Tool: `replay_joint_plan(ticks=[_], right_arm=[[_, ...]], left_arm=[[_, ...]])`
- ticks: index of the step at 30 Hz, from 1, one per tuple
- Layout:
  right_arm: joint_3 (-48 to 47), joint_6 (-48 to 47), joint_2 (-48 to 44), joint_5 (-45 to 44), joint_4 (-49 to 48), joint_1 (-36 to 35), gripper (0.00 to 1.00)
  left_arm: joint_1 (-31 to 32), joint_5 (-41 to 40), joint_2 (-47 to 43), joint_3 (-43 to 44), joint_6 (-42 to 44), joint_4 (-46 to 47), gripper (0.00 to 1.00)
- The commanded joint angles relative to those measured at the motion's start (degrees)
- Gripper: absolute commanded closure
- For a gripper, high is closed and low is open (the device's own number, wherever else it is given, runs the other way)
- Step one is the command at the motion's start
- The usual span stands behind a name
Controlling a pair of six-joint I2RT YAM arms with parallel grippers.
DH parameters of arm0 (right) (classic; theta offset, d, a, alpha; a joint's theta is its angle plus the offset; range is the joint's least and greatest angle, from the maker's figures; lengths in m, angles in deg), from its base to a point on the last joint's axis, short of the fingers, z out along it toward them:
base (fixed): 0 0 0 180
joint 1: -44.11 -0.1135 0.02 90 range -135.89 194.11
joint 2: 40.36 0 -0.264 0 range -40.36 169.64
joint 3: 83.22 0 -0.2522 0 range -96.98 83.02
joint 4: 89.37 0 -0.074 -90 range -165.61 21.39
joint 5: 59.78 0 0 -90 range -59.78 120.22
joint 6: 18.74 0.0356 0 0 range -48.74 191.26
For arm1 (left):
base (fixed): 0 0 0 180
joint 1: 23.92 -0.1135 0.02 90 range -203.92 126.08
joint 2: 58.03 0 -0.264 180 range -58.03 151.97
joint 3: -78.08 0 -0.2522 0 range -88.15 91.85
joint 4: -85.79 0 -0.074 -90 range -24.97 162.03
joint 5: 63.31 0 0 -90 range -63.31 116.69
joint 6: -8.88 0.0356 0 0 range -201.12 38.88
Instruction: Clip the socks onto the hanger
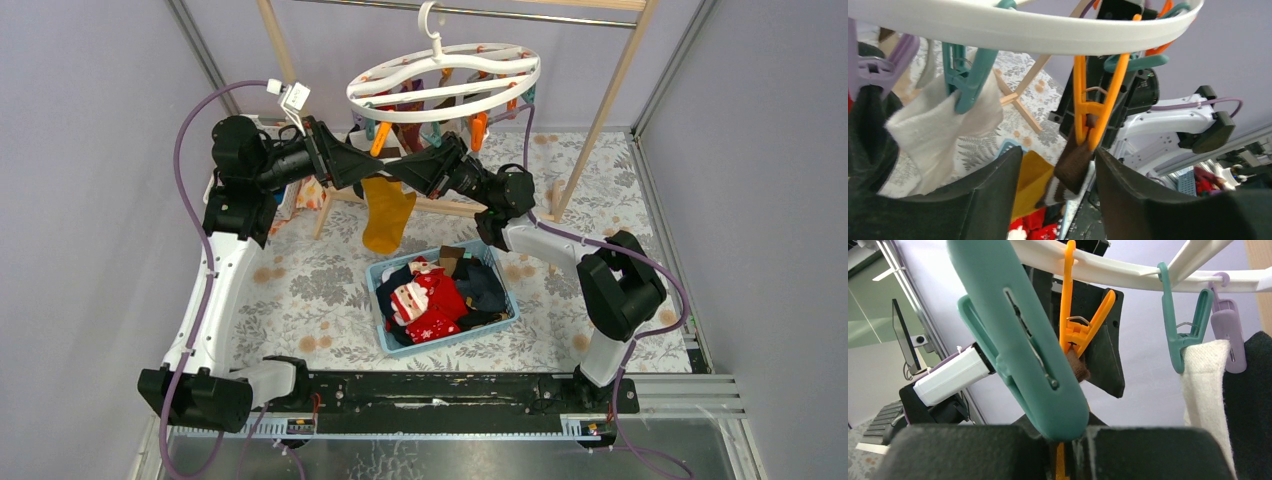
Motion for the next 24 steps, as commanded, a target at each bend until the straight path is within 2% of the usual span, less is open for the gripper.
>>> replay_joint_plan(ticks=[1,3,5,7,10,12,15,24], right_arm=[[0.3,0.4,-4.0,-1.5,-3.8,-0.5,0.82],[1.4,0.3,-4.9,-1.8,-4.0,-0.3,0.68],[3.1,0.5,-5.8,-2.4,-4.7,0.1,0.54],[4.9,1.2,-6.6,-2.9,-6.2,0.9,0.40],[7.7,2.8,-7.7,-2.7,-9.1,2.3,0.25],[9.5,4.1,-8.4,-3.0,-11.3,3.6,0.21],[10.0,5.8,-8.6,-3.5,-12.6,5.5,0.20],[3.0,7.4,-4.2,-5.0,-13.0,6.4,0.19]], left_arm=[[-0.4,0.2,0.2,-1.0,0.0,1.6,0.50],[-0.6,0.2,0.3,-0.8,-0.9,2.4,0.67],[-0.9,0.2,0.3,-0.4,-1.2,2.5,0.80],[-1.1,0.4,0.2,0.0,-1.2,2.3,0.88],[-1.6,0.9,0.2,0.5,-1.1,2.1,0.92],[-1.8,1.3,0.2,0.8,-1.1,1.9,0.92],[-1.9,1.7,0.4,1.0,-1.4,1.9,0.92],[-2.0,2.8,0.5,2.5,-2.1,1.4,0.91]])
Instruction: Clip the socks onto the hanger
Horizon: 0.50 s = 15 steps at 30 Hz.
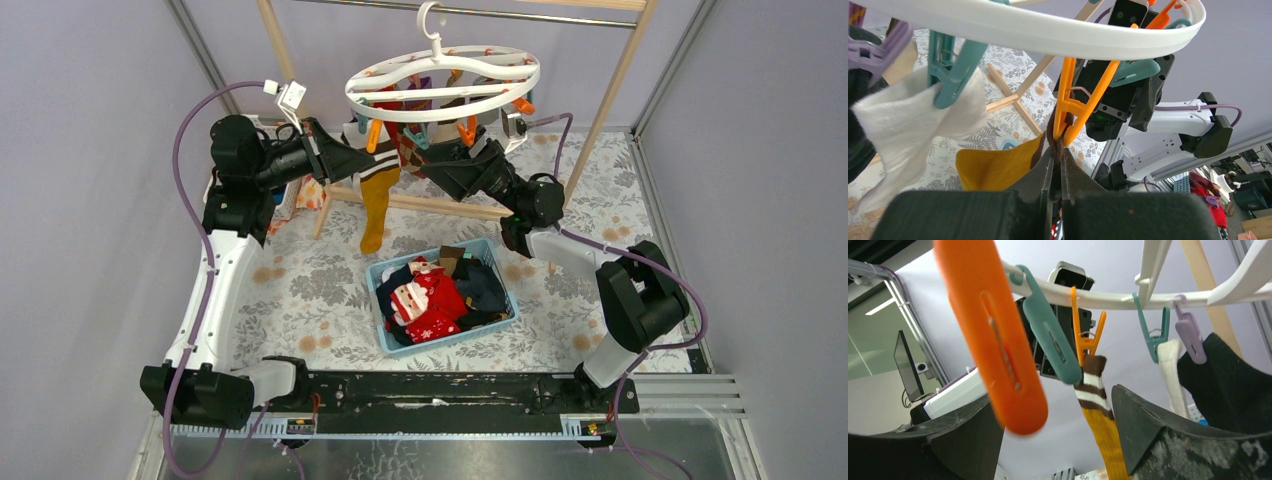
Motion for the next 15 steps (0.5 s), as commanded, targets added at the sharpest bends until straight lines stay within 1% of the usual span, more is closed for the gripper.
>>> replay_joint_plan(ticks=[1,7,15], right_arm=[[-5.9,1.8,1.8,-1.6,-7.4,0.3,0.19],[-7.6,2.7,1.8,-1.5,-7.5,1.5,0.20],[-3.9,2.7,-2.1,-0.5,-7.6,3.5,0.21]], left_arm=[[-0.5,1.9,-0.1,3.0,-0.6,0.9,0.91],[-1.1,2.1,-0.4,3.4,-0.8,1.1,0.91],[-1.6,2.4,-0.2,3.7,-1.8,2.2,0.91]])
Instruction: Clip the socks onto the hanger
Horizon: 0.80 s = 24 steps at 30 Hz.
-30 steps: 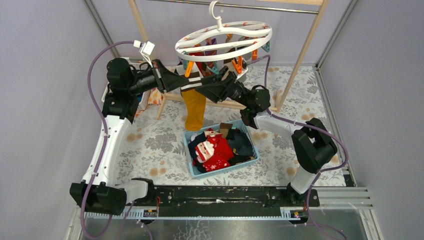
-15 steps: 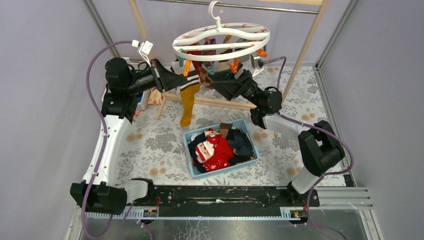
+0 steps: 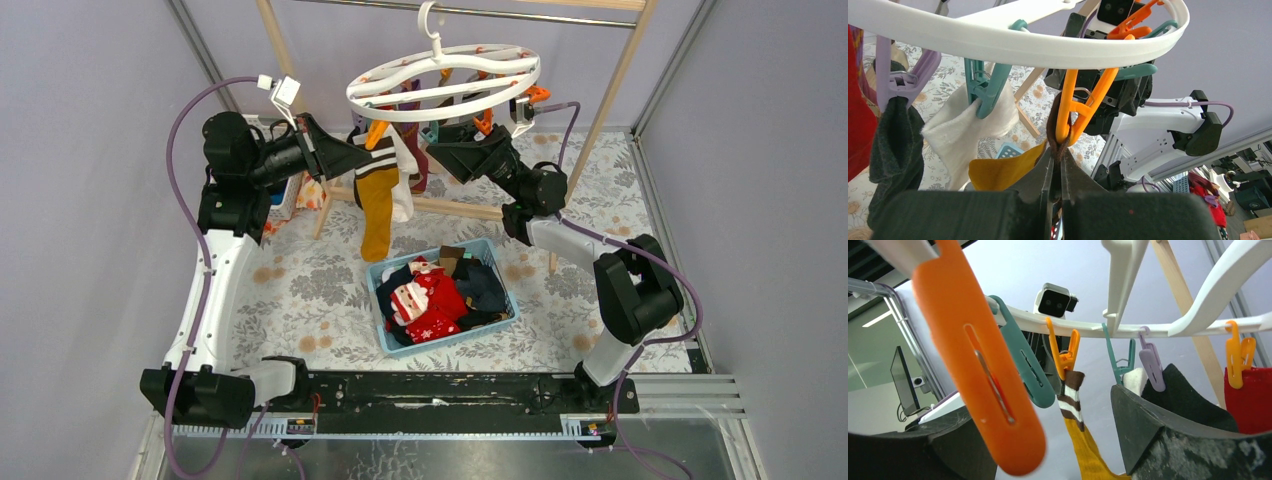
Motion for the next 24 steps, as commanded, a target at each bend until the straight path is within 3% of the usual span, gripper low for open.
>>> replay_joint_plan(ticks=[1,13,24], right_arm=[[-0.3,0.6,-4.1,0.9,-7.6,0.9,0.21],[-3.5,3.2,-2.1,1.0,-7.7,0.9,0.25],[-6.7,5.6,0.3,1.0,-7.7,-0.3,0.47]], left_arm=[[-0.6,1.3,-0.2,2.0,-1.1,2.4,0.91],[-0.7,1.4,-0.3,2.2,-1.1,2.1,0.91],[-1.2,1.2,-0.4,2.0,-0.8,1.8,0.92]])
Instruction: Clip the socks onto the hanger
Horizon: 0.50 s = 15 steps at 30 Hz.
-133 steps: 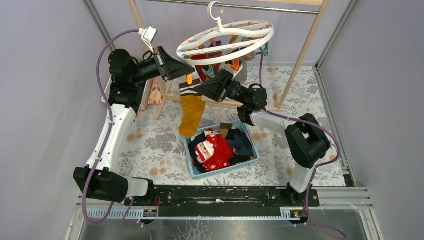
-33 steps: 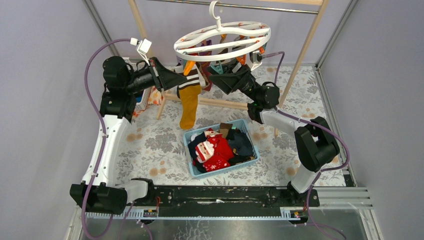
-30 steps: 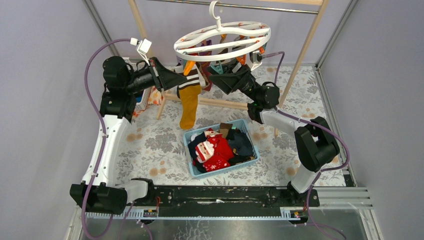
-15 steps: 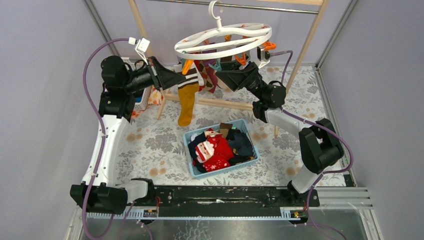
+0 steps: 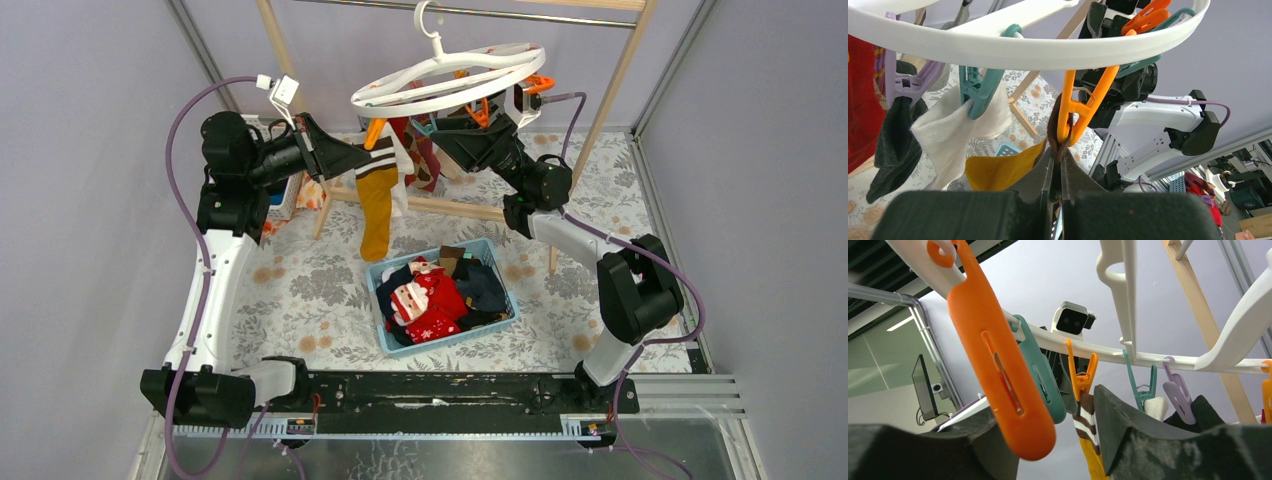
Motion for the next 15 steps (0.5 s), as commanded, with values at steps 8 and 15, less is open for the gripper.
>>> replay_joint_plan(ticks=[8,15], right_arm=[[1.6,-2.6,-1.6,-2.9,-7.4,-2.3,0.87],[8.1,-11.4,-4.7,-10.6,-7.1,-5.8,0.99]], left_arm=[[-1.1,-2.3,-1.0,1.7,2.5,-1.5,0.66],[-1.1,-6.4,-1.7,2.7,6.8,-6.8,0.42]])
